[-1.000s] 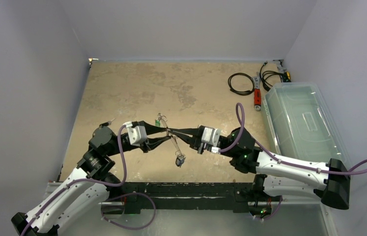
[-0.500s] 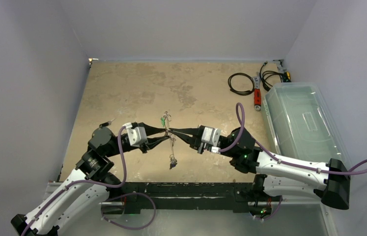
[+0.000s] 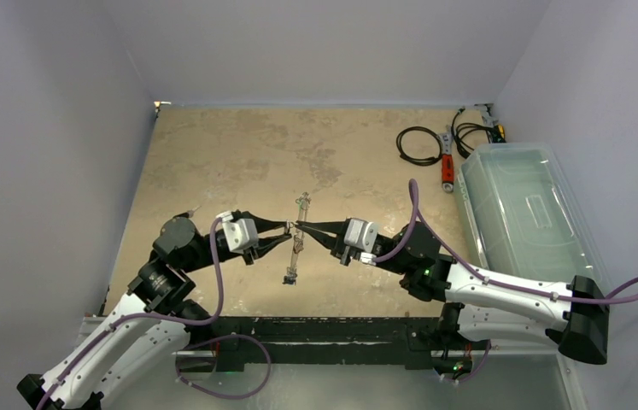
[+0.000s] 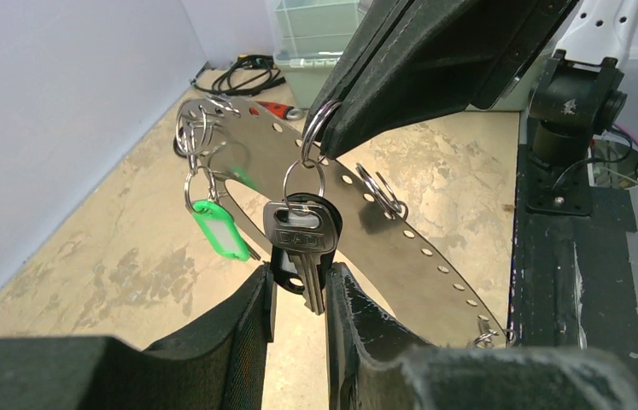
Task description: Put the keys on the keyring
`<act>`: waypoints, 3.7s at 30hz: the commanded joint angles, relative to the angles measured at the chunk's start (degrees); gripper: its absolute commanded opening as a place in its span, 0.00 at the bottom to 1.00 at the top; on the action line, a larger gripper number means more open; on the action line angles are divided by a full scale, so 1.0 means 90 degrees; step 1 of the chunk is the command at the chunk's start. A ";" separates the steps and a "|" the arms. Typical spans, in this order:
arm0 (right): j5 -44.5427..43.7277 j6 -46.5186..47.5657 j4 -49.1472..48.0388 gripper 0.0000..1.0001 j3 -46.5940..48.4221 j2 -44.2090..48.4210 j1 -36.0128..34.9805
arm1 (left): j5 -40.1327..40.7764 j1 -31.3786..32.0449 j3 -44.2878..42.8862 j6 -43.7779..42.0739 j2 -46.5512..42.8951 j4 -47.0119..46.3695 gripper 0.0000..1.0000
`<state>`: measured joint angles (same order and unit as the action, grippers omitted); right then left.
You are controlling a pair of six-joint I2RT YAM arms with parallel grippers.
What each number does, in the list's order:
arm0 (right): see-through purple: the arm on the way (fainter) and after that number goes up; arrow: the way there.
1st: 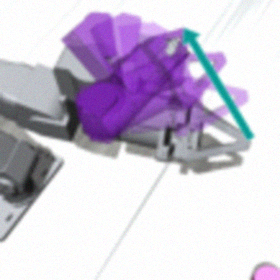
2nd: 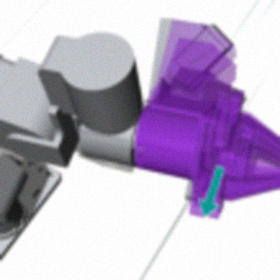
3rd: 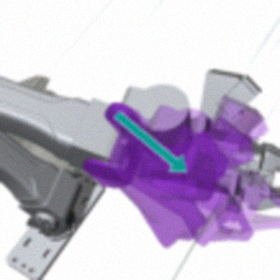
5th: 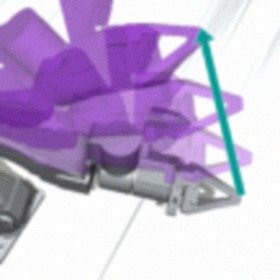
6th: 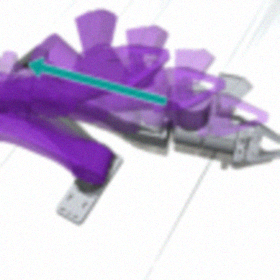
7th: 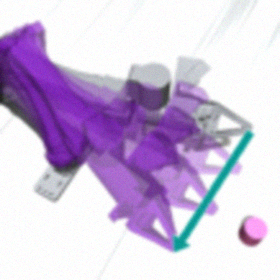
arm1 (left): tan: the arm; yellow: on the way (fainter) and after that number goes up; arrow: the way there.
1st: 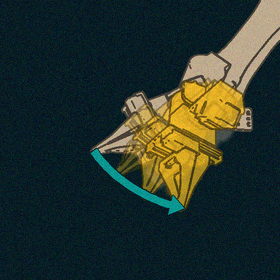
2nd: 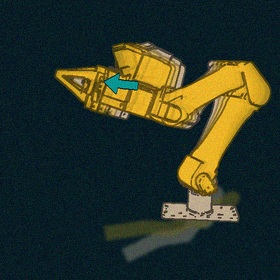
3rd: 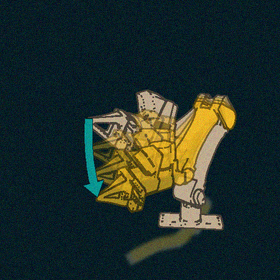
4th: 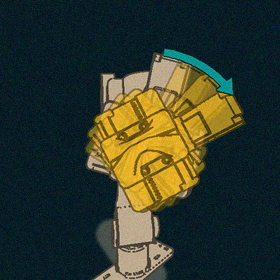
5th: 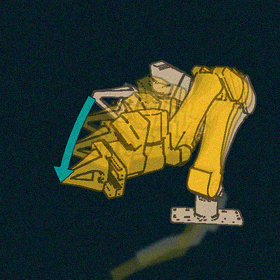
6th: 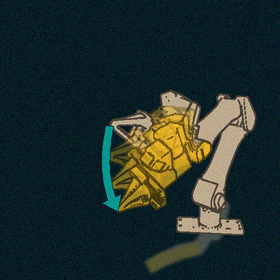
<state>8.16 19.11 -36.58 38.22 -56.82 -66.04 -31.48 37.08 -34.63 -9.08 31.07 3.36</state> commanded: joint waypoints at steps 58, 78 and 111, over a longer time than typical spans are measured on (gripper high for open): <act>-0.3155 -0.0416 -0.0045 0.44 -0.0679 0.1033 -0.0003 | 0.2124 -0.0109 -0.1048 0.1471 0.1628 -0.0680 0.00; -0.1329 -0.2418 0.4554 0.69 0.1534 -0.2441 0.1296 | 0.3627 -0.0117 -0.0960 0.0430 0.1533 0.1129 0.27; -0.0885 -0.1714 0.6263 0.31 0.3144 -0.5462 0.1645 | 0.3789 -0.0127 -0.0791 0.0208 0.1167 0.1258 0.49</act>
<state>-0.40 3.36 18.22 65.21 -104.95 -51.31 2.02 36.38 -41.98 -6.68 42.26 15.57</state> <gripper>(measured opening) 0.385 0.491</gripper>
